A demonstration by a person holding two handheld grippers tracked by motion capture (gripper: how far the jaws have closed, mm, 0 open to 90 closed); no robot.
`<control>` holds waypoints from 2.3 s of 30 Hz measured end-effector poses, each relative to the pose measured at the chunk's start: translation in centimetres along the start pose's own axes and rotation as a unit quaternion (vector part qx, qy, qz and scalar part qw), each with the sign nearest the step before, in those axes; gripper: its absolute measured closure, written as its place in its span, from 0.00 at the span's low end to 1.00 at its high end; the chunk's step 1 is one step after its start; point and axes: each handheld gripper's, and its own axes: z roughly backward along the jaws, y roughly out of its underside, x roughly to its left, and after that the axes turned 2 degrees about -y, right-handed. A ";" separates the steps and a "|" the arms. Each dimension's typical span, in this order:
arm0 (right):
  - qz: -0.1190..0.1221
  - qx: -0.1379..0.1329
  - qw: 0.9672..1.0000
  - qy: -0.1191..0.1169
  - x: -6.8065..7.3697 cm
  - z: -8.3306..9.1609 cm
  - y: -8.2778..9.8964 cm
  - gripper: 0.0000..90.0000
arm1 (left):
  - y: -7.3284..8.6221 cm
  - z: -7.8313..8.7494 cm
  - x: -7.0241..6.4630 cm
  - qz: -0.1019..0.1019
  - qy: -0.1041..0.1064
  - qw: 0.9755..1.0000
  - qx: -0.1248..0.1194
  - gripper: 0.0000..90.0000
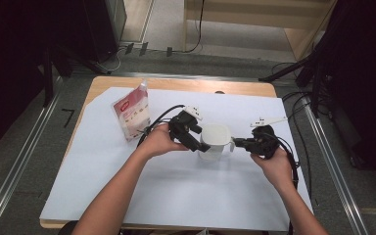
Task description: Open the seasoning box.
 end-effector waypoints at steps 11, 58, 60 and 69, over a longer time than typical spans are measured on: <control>-0.008 -0.003 1.000 -0.002 -0.2 0.0 0.0 1.00 | -0.1 -1.0 0.4 -0.001 0.007 1.000 -0.012 0.16; 0.006 0.001 1.000 0.011 0.3 0.0 0.0 1.00 | -1.5 0.2 -0.6 -0.022 -0.020 1.000 0.004 0.18; 0.006 0.000 1.000 0.011 0.3 0.0 0.0 1.00 | -1.5 0.2 -0.7 -0.025 -0.021 0.999 0.003 0.18; 0.004 0.000 1.000 0.010 0.4 0.1 0.0 1.00 | -1.6 0.3 -0.8 -0.027 -0.025 0.999 0.006 0.19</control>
